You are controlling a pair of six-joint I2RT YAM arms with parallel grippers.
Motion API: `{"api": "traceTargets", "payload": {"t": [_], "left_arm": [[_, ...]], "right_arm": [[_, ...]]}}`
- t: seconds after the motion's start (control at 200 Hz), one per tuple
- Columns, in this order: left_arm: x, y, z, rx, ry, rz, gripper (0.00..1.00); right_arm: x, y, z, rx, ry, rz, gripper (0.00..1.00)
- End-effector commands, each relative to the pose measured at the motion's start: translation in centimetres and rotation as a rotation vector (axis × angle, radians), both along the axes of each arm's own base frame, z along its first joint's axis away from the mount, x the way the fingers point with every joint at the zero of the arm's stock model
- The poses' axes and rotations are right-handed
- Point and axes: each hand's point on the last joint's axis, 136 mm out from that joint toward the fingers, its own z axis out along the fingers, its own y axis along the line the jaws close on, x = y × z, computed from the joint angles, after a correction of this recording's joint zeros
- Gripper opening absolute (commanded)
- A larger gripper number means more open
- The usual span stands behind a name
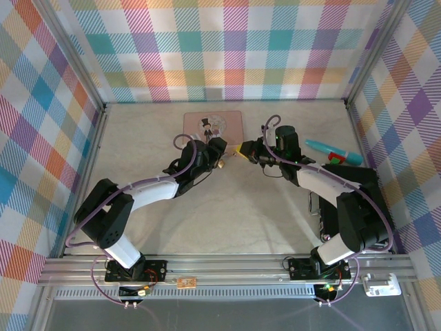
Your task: Unlock the padlock with the key
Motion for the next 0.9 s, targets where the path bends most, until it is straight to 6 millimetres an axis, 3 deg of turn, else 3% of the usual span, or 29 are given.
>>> {"api": "traceTargets", "payload": {"t": [0.0,0.445,0.67,0.895], "left_arm": [[-0.2,-1.3,1.3,-0.056,-0.017,-0.012,0.50],[0.7,-1.5,2.6,-0.073,-0.062,0.014,0.38],[0.8,-1.7,3.3,-0.087,-0.074,0.008,0.38],[0.7,-1.7,3.4,-0.094,-0.072,0.006,0.12]], "right_arm": [[0.1,0.5,0.8,0.036,-0.027,-0.009,0.00],[-0.7,1.5,0.7,0.062,-0.016,0.030,0.00],[-0.7,1.5,0.2,0.057,-0.008,0.024,0.00],[-0.5,1.8,0.3,0.066,-0.013,0.035,0.00]]}}
